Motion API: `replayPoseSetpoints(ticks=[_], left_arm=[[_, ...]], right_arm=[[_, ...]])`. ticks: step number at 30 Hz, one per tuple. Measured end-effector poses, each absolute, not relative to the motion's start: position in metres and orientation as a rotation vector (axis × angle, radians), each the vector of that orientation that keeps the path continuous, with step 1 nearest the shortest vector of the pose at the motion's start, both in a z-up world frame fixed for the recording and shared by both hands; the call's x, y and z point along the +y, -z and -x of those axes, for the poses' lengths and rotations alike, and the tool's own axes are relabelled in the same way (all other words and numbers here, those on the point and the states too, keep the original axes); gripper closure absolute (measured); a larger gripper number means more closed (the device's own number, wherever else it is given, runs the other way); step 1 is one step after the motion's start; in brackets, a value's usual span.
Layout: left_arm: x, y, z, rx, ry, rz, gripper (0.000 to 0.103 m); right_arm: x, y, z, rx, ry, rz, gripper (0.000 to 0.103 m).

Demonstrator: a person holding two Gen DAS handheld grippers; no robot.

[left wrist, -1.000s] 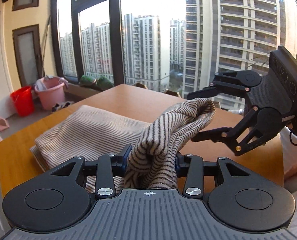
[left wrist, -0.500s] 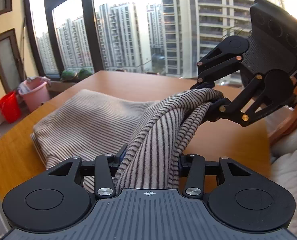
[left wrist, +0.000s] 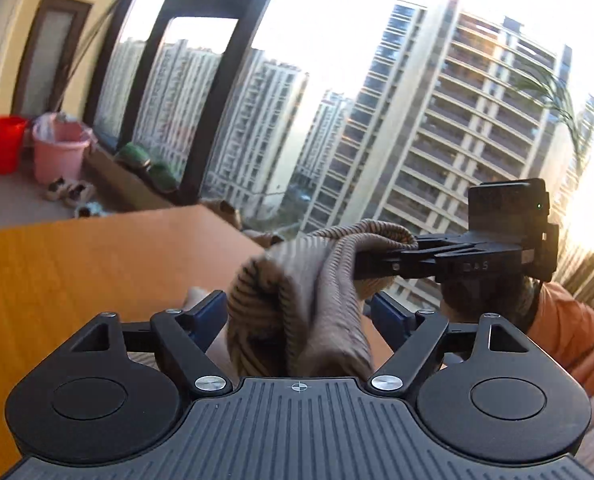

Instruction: Fold clothes

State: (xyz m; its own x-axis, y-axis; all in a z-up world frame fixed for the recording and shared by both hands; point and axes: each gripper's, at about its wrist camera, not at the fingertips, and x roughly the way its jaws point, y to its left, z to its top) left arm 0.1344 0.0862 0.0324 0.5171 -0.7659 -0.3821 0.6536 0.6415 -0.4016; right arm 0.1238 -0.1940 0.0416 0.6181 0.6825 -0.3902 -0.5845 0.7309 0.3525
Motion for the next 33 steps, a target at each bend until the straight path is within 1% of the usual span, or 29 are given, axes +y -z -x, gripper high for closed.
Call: replayPoseSetpoints(ticks=[3,4,6,9,10,11,12,13,14,15,16,18,19,20,21,22,23,24,25,28,30,31,33], left_arm=[[0.097,-0.010,-0.148,0.642,0.812,0.286,0.009],[0.100,-0.005,-0.149,0.657,0.808,0.298,0.008],[0.101,0.003,-0.151,0.666,0.813,0.311,0.006],[0.100,0.011,-0.164,0.667,0.798,0.314,0.007],[0.100,0.012,-0.169,0.667,0.788,0.314,0.008],[0.099,0.016,-0.164,0.670,0.763,0.312,0.016],[0.101,0.017,-0.159,0.682,0.731,0.311,0.027],[0.102,0.019,-0.159,0.696,0.710,0.322,0.027],[0.103,0.020,-0.158,0.706,0.698,0.343,0.029],[0.104,0.020,-0.157,0.707,0.687,0.347,0.032],[0.105,0.019,-0.155,0.705,0.676,0.345,0.034],[0.108,0.017,-0.148,0.689,0.661,0.323,0.035],[0.109,0.016,-0.146,0.682,0.657,0.320,0.036],[0.110,0.015,-0.145,0.675,0.655,0.322,0.039],[0.111,0.014,-0.143,0.668,0.652,0.324,0.044],[0.112,0.012,-0.143,0.660,0.637,0.318,0.048],[0.114,0.009,-0.144,0.651,0.616,0.309,0.055],[0.116,0.006,-0.145,0.643,0.596,0.300,0.058],[0.118,0.003,-0.146,0.634,0.576,0.291,0.058],[0.124,-0.006,-0.148,0.607,0.514,0.263,0.053],[0.128,-0.010,-0.148,0.597,0.457,0.237,0.050],[0.131,-0.013,-0.144,0.586,0.423,0.225,0.048],[0.138,-0.021,-0.135,0.552,0.365,0.206,0.038]], right_arm=[[-0.189,-0.009,-0.176,0.625,-0.679,-0.250,0.080],[-0.184,0.004,-0.191,0.657,-0.677,-0.249,0.080],[-0.172,0.020,-0.206,0.692,-0.678,-0.212,0.080],[-0.158,0.033,-0.206,0.698,-0.683,-0.146,0.076],[-0.156,0.034,-0.209,0.698,-0.683,-0.143,0.074],[-0.154,0.035,-0.211,0.697,-0.683,-0.141,0.071],[-0.156,0.034,-0.211,0.690,-0.671,-0.142,0.068],[-0.158,0.033,-0.210,0.682,-0.659,-0.143,0.060],[-0.159,0.032,-0.209,0.675,-0.647,-0.145,0.048],[-0.161,0.031,-0.209,0.668,-0.635,-0.146,0.044],[-0.163,0.030,-0.208,0.661,-0.625,-0.149,0.043],[-0.168,0.027,-0.199,0.647,-0.631,-0.171,0.043],[-0.170,0.026,-0.195,0.641,-0.635,-0.182,0.043],[-0.172,0.025,-0.190,0.634,-0.638,-0.192,0.051],[-0.175,0.023,-0.186,0.627,-0.641,-0.203,0.062],[-0.177,0.022,-0.182,0.620,-0.645,-0.214,0.083],[-0.179,0.021,-0.178,0.613,-0.648,-0.225,0.086],[-0.181,0.019,-0.174,0.604,-0.654,-0.236,0.087],[-0.180,0.011,-0.173,0.579,-0.680,-0.250,0.087],[-0.174,-0.004,-0.182,0.542,-0.711,-0.260,0.087],[-0.161,0.009,-0.200,0.606,-0.656,-0.207,0.086],[-0.154,0.019,-0.208,0.646,-0.622,-0.179,0.085],[-0.148,0.044,-0.219,0.704,-0.577,-0.166,0.081]])
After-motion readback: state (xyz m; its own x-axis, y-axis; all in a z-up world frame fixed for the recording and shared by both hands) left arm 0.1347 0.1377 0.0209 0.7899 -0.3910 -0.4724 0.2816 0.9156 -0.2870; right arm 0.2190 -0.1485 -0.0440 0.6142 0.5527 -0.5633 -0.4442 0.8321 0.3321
